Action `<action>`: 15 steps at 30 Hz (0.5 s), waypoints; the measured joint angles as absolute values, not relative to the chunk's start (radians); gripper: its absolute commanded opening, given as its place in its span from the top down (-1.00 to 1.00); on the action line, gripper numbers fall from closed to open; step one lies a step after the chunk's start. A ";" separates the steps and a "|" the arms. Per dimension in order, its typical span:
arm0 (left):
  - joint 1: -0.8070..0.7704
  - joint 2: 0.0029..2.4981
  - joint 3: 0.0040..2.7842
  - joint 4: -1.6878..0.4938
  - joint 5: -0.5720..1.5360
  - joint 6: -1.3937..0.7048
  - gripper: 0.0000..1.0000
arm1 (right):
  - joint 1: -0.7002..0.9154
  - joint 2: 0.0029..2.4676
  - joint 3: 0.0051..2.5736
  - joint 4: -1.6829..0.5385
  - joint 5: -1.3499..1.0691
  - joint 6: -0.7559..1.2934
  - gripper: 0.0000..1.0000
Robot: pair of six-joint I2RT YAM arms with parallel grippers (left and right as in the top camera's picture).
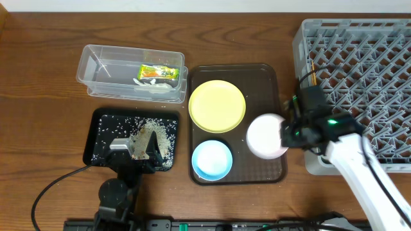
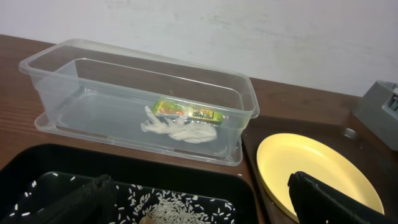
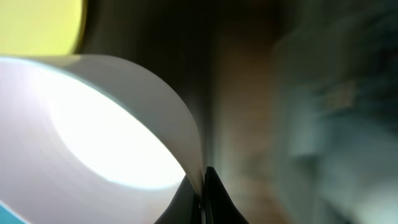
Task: Sort waste into correct bins and load items into the dishwasher rack
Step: 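Carry the pink bowl right and set it upright in the rack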
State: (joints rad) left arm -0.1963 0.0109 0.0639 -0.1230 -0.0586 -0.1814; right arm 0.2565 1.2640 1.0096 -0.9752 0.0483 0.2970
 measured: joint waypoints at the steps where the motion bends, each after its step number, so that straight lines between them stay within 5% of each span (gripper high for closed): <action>1: -0.196 0.011 0.064 -0.123 -0.059 -0.181 -0.82 | 0.251 1.239 1.034 -0.977 0.104 0.304 0.98; 15: -0.196 0.011 0.064 -0.123 -0.059 -0.181 -0.82 | 0.237 1.135 1.110 -0.800 0.979 0.330 0.97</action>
